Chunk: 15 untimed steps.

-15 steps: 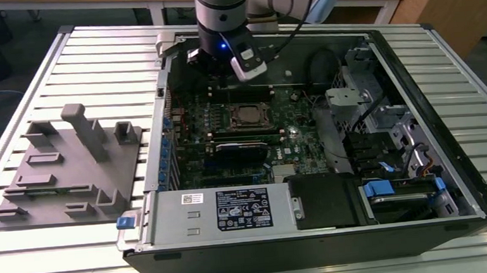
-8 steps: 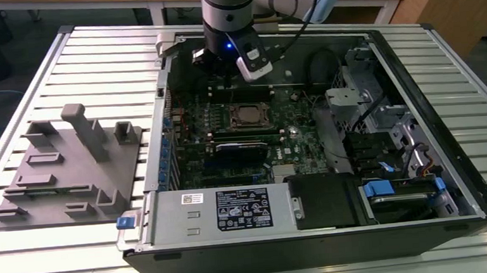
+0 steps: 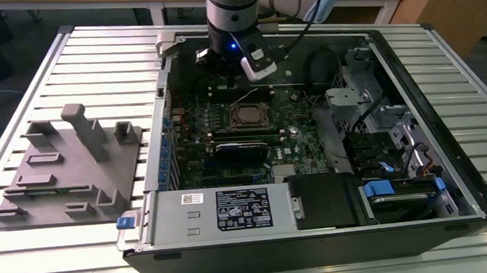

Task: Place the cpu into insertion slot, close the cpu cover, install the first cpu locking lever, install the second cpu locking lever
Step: 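Install the first cpu locking lever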

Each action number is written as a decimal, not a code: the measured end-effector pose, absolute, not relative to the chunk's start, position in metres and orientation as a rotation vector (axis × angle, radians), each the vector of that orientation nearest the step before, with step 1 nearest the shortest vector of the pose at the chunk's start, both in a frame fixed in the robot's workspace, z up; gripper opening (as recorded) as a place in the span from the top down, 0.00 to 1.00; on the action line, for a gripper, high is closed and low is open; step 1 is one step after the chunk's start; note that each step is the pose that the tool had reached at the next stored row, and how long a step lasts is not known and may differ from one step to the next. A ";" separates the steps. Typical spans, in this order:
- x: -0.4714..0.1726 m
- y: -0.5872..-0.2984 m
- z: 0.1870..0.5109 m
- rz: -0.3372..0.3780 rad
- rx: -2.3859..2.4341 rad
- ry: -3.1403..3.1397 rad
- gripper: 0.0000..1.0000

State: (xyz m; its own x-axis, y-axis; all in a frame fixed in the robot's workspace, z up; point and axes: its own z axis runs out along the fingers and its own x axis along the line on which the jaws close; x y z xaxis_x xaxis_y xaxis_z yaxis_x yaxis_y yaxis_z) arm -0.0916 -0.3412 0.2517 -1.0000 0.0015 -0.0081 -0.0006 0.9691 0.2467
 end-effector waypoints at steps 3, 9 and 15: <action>-0.091 -0.341 0.252 0.389 0.001 3.109 0.89; -0.091 -0.341 0.251 0.361 0.000 3.112 0.89; -0.090 -0.340 0.248 0.336 0.000 3.115 0.89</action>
State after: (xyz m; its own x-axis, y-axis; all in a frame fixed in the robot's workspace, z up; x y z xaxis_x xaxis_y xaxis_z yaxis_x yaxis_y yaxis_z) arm -0.0902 -0.3401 0.2478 -1.0000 0.0010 -0.0081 -0.0007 0.9771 0.2129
